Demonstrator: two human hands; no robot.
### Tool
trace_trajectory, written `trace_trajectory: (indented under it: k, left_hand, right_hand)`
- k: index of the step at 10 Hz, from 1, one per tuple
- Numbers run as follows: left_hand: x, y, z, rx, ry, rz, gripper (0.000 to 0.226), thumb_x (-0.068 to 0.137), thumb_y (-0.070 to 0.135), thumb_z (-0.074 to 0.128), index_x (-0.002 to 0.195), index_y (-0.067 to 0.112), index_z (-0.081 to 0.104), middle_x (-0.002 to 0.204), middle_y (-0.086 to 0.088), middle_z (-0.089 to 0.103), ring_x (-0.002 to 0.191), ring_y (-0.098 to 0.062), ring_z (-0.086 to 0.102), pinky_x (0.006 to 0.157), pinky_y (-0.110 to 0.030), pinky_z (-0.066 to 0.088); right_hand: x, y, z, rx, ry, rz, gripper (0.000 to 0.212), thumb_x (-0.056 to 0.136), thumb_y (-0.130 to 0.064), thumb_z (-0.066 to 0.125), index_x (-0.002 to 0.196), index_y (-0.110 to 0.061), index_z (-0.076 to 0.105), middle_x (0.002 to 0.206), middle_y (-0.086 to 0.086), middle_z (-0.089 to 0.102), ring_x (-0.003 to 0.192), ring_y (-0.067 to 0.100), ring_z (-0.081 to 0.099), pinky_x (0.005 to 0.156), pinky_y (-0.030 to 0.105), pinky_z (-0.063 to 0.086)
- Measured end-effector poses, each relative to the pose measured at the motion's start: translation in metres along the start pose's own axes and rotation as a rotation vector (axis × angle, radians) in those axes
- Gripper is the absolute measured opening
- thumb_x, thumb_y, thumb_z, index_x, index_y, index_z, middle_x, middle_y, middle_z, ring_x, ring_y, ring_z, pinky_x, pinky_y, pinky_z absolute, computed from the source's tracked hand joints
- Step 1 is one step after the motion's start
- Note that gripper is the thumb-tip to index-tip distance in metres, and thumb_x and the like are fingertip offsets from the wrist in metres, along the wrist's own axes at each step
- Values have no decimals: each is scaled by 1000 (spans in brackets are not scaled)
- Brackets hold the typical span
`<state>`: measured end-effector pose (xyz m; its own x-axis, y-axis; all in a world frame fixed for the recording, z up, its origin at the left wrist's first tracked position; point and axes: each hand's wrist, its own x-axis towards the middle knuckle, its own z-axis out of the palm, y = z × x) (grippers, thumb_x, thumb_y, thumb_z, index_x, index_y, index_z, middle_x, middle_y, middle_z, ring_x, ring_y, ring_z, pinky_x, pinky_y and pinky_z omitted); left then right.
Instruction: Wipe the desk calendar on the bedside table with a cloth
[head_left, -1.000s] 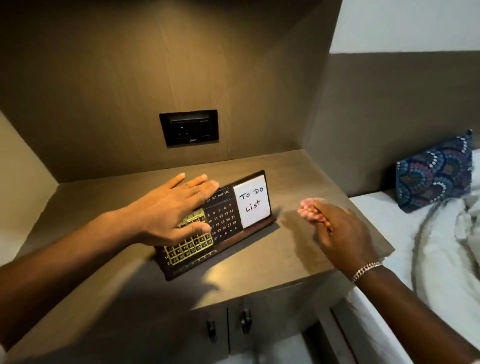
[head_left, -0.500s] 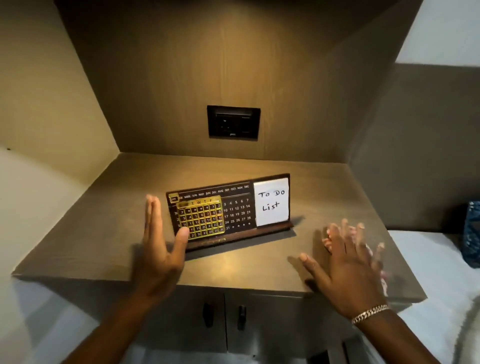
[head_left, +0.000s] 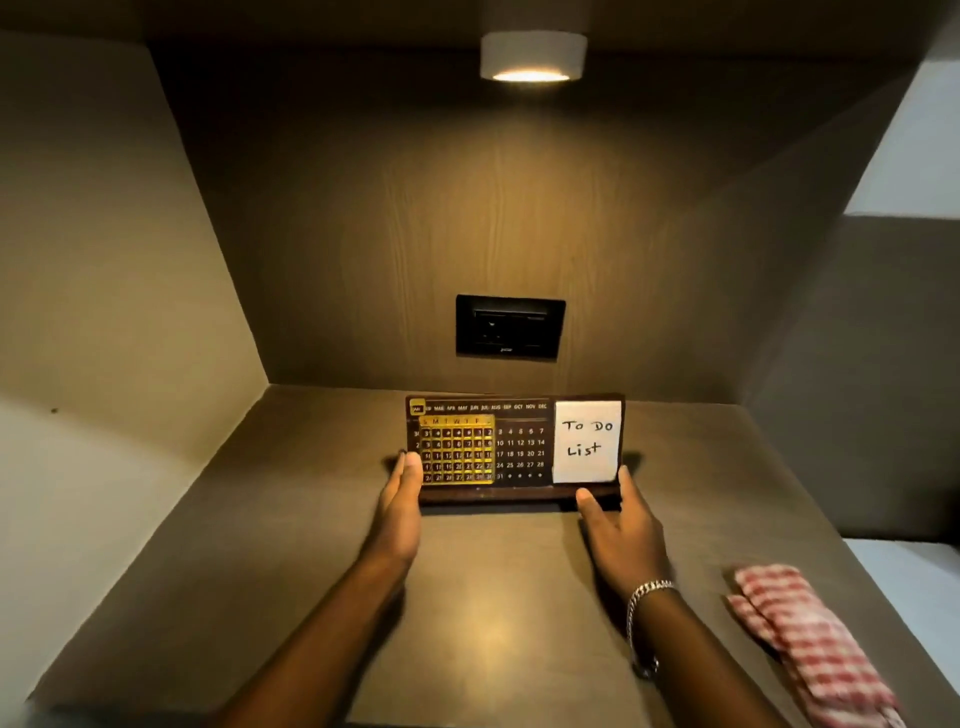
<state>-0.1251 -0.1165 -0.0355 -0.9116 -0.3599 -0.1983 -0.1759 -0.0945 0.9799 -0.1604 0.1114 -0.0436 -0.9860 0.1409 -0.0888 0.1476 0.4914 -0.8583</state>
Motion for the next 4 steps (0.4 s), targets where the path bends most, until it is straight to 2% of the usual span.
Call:
trace_trajectory:
  k: [1,2,3,4]
  left_hand:
    - [53,10,0,43,-74,6,62,95,57,28,146,22,36,146,-5,48,134,-22,43,115,-48,26]
    - [88,17,-1,79,-92,-10,67,92,62,29,149,27,28,154,-6,37,139,-26,35,115,-54,23]
    - [103,20,-1,137,-128,32,68,93,59,30,152,27,18,158,-8,28,142,-29,30,115,-54,21]
    - [87,28,-12,391,-84,143,73,95,57,31,153,29,-4,163,-7,12,147,-30,17,117,-53,18]
  right_hand:
    - [37,-12,12,-1,7,14,75,90,-45,56,151,-26,18,156,5,34,141,28,33,111,51,34]
    - [66,-21,20,-44,-3,7,76,88,-50,54,151,-27,18,156,3,34,140,28,35,110,53,35]
    - [81,-20,28,-59,20,-12,75,88,-47,56,151,-26,20,155,5,37,138,28,39,108,50,38]
    - [73,-26,22,-8,51,-14,75,90,-42,57,151,-24,17,155,7,35,139,30,37,109,48,35]
